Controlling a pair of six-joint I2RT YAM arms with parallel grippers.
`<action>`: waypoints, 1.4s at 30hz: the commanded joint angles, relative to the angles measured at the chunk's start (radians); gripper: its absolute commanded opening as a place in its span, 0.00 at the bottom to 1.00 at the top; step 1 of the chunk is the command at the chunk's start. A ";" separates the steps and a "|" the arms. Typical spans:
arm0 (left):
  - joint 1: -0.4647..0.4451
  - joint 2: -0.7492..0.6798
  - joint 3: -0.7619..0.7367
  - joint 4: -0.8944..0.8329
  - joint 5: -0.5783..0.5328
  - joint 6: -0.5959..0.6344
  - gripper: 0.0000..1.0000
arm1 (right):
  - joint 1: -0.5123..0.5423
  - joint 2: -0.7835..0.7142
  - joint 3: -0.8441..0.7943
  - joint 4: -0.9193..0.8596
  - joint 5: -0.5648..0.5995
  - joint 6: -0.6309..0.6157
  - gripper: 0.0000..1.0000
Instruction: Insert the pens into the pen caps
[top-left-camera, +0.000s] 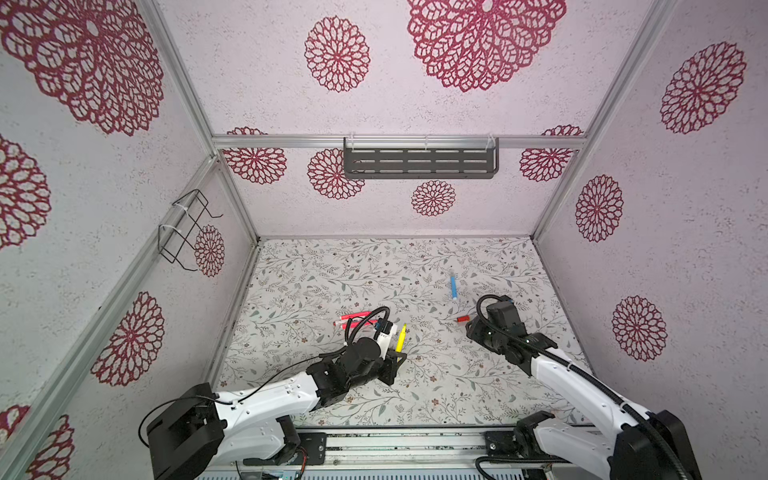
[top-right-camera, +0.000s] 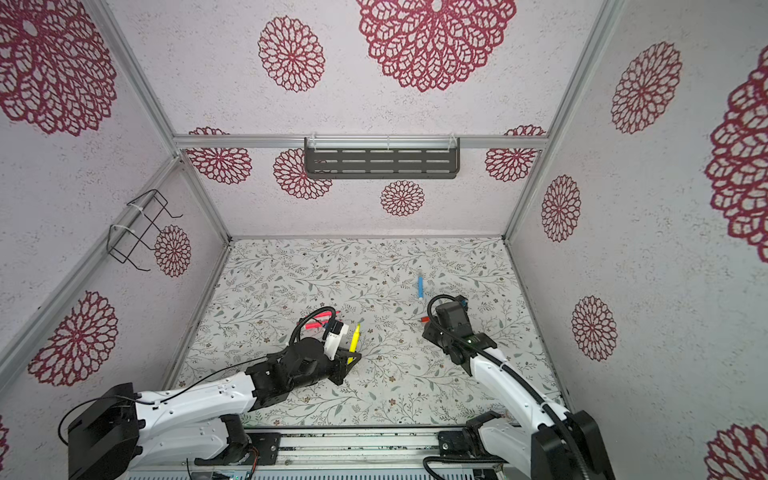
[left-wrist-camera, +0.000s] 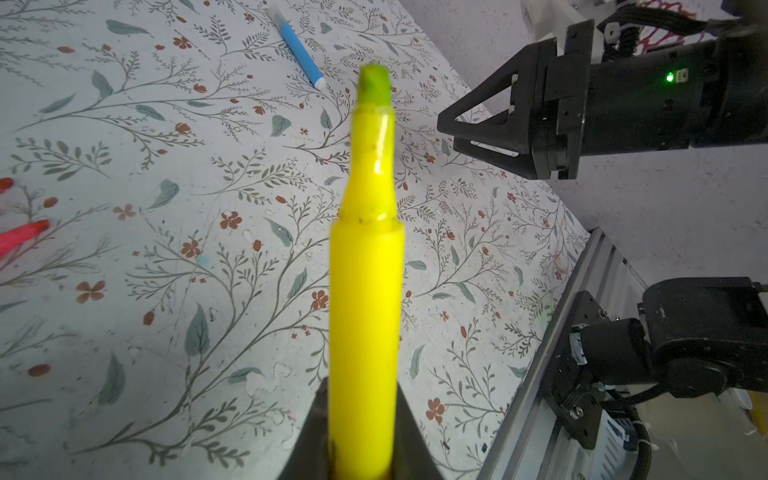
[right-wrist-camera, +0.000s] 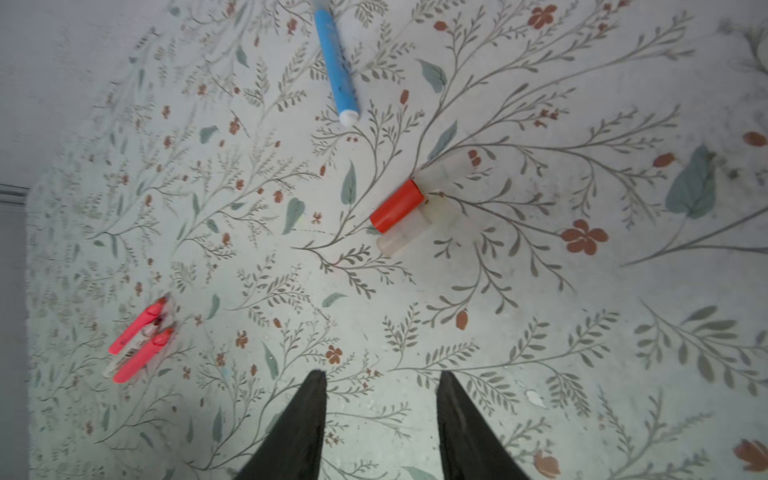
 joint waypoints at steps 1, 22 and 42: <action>-0.015 0.015 0.029 -0.009 -0.015 -0.007 0.00 | -0.022 0.061 0.089 -0.065 0.051 -0.092 0.42; -0.026 -0.023 -0.010 0.008 -0.019 -0.020 0.00 | -0.108 0.430 0.300 -0.123 0.080 -0.533 0.27; -0.026 -0.097 -0.050 -0.007 -0.043 -0.034 0.00 | -0.123 0.614 0.396 -0.128 0.062 -0.616 0.29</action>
